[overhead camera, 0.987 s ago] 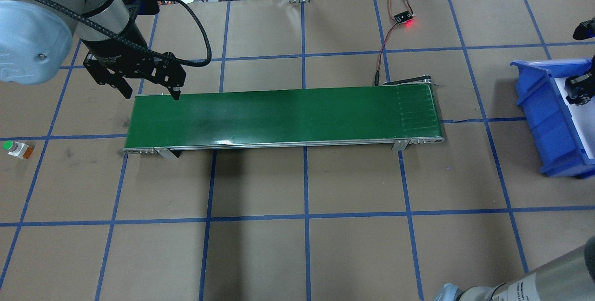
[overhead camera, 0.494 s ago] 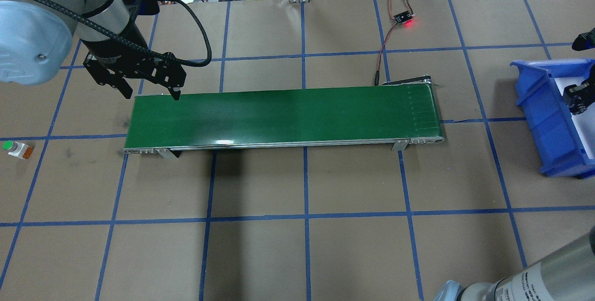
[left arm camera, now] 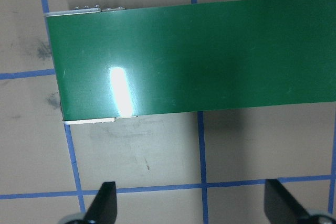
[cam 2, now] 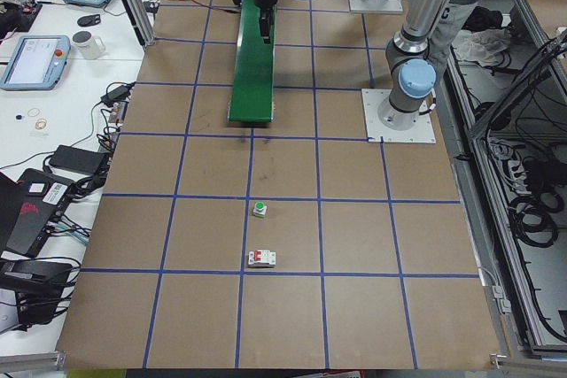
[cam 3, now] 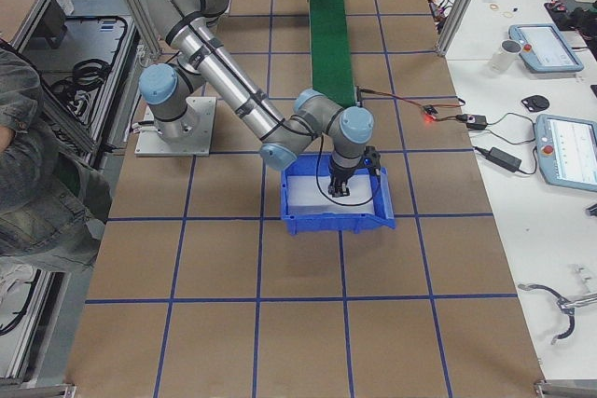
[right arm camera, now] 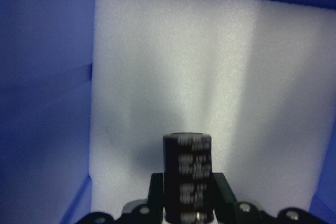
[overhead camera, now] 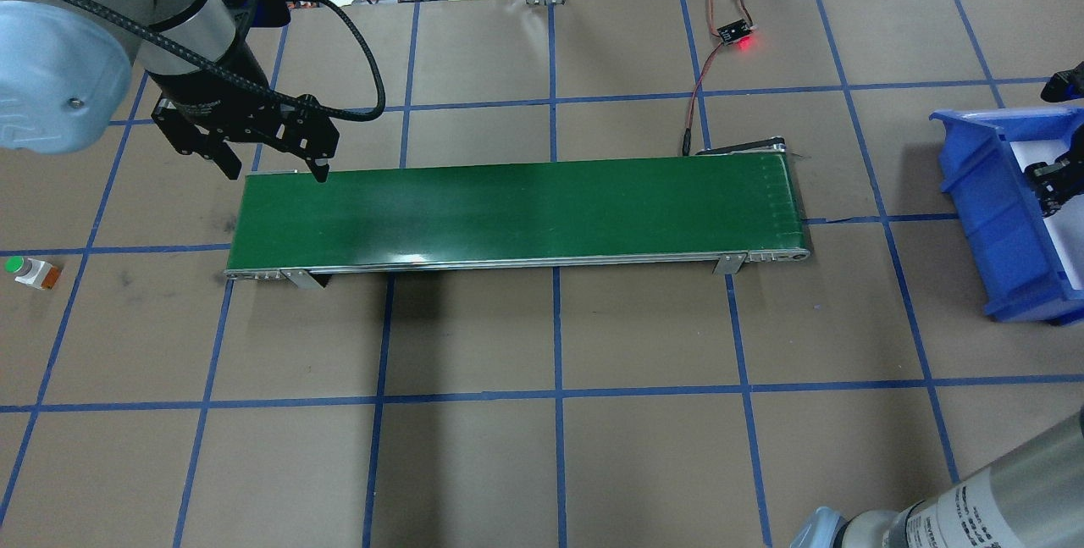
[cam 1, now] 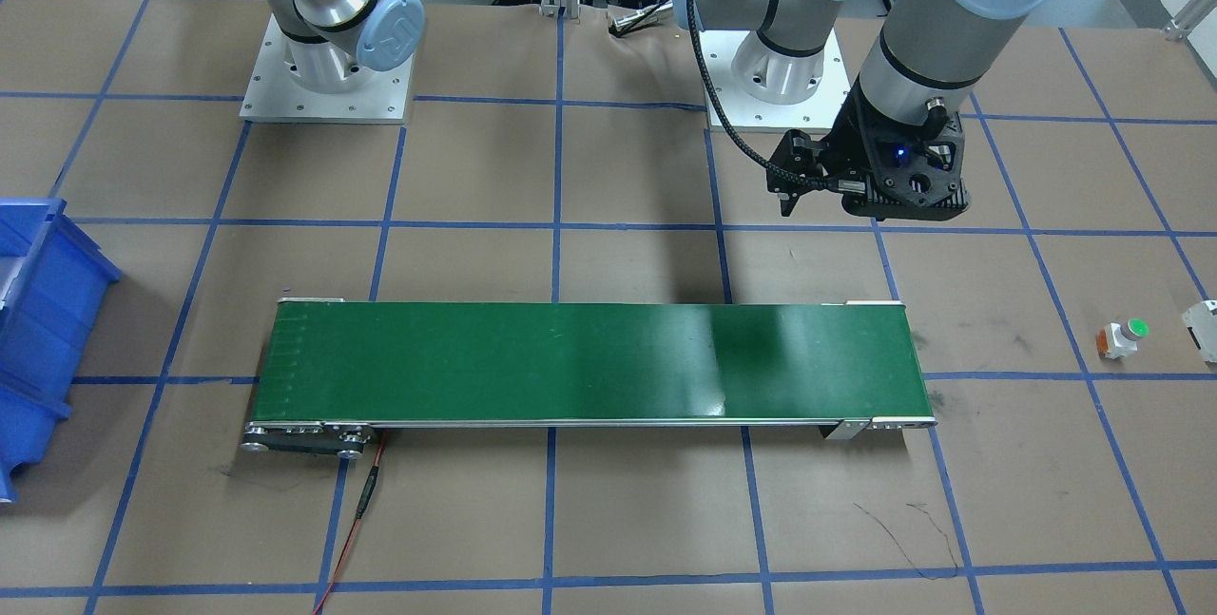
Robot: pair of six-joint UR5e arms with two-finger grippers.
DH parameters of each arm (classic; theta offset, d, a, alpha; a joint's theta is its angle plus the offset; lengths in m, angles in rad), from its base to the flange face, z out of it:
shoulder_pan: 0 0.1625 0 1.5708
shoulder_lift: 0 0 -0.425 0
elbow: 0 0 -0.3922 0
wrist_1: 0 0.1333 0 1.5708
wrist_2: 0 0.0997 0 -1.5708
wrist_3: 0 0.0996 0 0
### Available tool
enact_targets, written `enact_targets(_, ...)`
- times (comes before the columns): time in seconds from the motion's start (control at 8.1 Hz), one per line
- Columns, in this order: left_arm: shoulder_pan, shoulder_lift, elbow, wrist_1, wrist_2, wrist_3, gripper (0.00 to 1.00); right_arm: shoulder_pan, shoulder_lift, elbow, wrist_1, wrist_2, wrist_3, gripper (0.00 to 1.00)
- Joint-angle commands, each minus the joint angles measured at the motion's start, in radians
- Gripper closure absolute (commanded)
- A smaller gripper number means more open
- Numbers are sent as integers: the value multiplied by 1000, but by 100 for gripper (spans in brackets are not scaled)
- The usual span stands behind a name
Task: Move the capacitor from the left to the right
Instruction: 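Open the right gripper to drop the capacitor into the bin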
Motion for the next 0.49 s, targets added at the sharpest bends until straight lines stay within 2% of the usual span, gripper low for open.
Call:
enact_targets(0.0,1,0,0,0,0,0,0,-1,-5,0,0,23,0,19)
enact_targets(0.25,1,0,0,0,0,0,0,-4,-29,-5,2,21,8,7)
enact_targets(0.37,1,0,0,0,0,0,0,-15,-83,-5,3,18,3,5)
